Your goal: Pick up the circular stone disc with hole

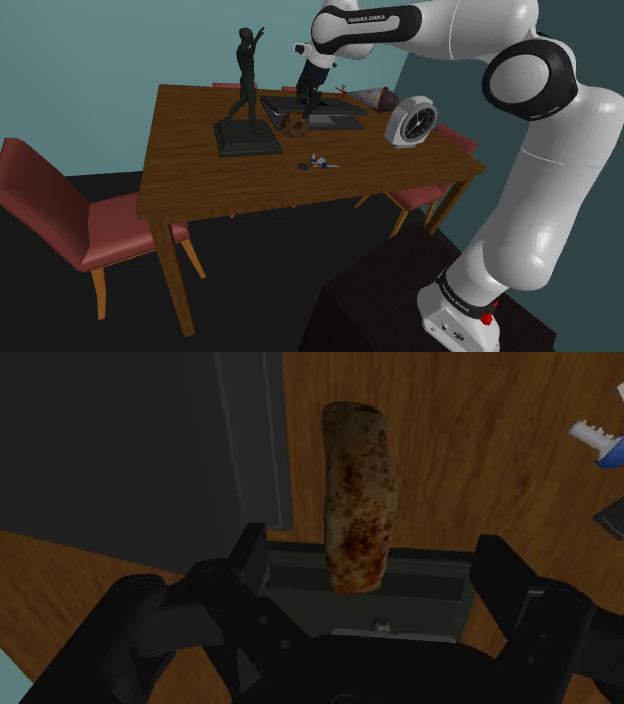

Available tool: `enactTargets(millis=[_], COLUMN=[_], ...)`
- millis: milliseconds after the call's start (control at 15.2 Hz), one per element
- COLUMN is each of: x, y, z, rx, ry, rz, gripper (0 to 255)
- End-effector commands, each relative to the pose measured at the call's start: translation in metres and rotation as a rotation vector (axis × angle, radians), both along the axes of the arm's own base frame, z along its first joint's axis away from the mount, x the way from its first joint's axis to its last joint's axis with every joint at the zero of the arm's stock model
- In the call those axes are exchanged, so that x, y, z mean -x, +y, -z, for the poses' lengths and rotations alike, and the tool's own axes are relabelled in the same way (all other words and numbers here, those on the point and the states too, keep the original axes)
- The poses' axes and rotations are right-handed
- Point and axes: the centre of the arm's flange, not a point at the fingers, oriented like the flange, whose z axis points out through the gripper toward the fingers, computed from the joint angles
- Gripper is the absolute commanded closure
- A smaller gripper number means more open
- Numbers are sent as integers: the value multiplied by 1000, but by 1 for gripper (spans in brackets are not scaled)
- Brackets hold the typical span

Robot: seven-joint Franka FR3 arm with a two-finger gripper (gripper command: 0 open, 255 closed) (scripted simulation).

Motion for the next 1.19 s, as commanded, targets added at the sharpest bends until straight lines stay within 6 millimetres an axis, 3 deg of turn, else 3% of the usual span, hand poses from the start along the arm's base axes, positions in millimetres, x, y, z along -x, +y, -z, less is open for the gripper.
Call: enactTargets(millis=[0, 528, 594, 1122], x=[-10, -10, -10, -11], y=[9, 9, 9, 9], z=[7, 42, 42, 42], rx=[-4, -3, -3, -3], ry=[-3, -3, -3, -3], rz=[-35, -35, -35, -35], gripper=[0, 0, 255, 255])
